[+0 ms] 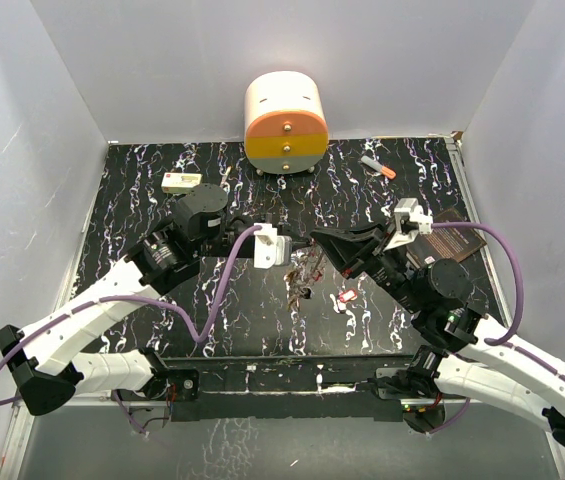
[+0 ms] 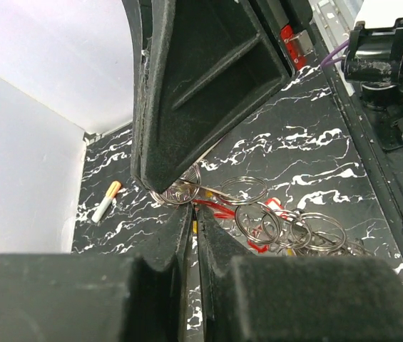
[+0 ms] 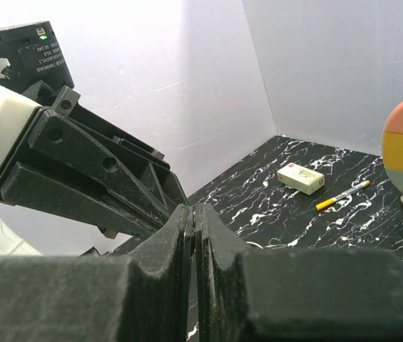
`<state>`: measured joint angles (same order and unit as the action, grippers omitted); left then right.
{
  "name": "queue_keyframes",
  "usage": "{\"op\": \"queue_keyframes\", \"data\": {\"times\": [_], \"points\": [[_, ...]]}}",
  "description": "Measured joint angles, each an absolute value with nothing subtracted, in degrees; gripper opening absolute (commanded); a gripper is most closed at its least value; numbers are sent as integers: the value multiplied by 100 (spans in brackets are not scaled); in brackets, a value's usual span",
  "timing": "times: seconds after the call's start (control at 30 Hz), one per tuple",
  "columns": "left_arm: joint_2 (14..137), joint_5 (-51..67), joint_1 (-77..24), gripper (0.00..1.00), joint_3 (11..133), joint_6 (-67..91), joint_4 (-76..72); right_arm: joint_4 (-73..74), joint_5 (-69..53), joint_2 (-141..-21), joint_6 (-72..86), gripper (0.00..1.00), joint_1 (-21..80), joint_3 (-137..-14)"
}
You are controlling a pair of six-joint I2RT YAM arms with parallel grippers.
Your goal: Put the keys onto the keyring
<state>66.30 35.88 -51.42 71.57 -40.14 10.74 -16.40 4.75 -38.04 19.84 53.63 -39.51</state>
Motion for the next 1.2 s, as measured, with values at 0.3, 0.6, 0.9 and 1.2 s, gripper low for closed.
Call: {"op": "queue_keyframes", "data": {"times": [0.3, 0.6, 0.9, 1.2], "points": [[6637, 3763, -5148, 32, 7387, -3723, 1352, -1870, 580, -3798, 1962, 8, 5360, -3785], [6678, 3559, -5151, 46, 7592, -3520, 1632, -1870, 631, -3824, 1959, 8, 5352, -3763], [6733, 2770, -5151, 68, 7714, -2934, 1551, -1872, 718, -3826, 1959, 8, 5352, -3763], [6995, 2786, -5151, 70, 8355, -2300, 1844, -1953, 860, -4005, 1865, 8, 5352, -3763]]}}
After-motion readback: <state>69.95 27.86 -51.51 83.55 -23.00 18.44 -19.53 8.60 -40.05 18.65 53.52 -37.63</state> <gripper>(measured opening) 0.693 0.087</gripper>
